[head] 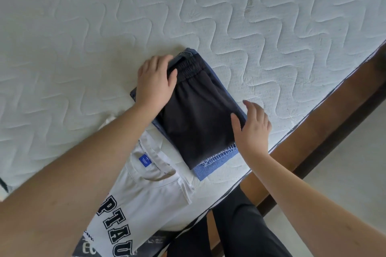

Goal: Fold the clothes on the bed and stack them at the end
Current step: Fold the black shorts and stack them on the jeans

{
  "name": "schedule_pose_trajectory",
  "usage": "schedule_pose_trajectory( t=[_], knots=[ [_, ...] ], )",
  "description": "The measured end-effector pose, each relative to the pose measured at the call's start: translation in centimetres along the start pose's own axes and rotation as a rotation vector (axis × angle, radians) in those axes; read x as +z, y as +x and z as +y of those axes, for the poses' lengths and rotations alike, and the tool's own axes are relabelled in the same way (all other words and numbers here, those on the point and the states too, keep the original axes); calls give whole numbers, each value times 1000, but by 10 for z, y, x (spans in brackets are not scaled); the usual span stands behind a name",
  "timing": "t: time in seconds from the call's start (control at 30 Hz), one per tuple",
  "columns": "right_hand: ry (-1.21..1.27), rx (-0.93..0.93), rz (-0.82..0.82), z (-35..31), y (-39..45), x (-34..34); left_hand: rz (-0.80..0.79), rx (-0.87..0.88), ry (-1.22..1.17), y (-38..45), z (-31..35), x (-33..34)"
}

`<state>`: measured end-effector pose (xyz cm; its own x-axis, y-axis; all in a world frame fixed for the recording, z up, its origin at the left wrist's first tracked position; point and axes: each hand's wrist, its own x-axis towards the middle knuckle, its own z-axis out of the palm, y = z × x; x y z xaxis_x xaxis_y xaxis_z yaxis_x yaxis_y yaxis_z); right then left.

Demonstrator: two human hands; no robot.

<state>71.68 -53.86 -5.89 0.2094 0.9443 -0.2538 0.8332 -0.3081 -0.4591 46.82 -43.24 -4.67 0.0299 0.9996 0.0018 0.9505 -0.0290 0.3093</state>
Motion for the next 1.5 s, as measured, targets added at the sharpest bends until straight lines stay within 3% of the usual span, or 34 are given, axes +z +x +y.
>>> schedule_pose_trajectory(
  t=[0.07,0.13,0.27,0.33,0.43,0.63,0.87,1.07,1.17,1.37,1.5],
  knots=[
    [-13,-224,59,-14,2,2,176,61,-42,-28,8,1],
    [-80,-429,75,-29,10,9,239,99,-50,-58,16,11],
    [-277,-730,-50,-54,41,32,80,83,162,-101,17,45],
    [-415,-793,-132,-54,62,42,25,65,265,-110,8,60],
    [-556,-788,-219,-40,85,53,-6,63,288,-115,-3,78],
    [-568,-709,-298,-50,82,50,-115,10,235,-105,8,70],
    [-423,-569,-46,-28,-1,21,-81,-122,55,-178,70,61],
    [-502,-510,-295,21,-24,26,-256,-87,62,-218,82,80],
    [-483,-509,-368,13,-9,25,-337,-39,31,-202,71,74],
    [-534,-458,-522,-15,-13,-15,-660,31,37,-166,63,26],
    [-457,-464,-419,-41,-55,-66,-469,115,104,-173,66,-38]
  ],
)
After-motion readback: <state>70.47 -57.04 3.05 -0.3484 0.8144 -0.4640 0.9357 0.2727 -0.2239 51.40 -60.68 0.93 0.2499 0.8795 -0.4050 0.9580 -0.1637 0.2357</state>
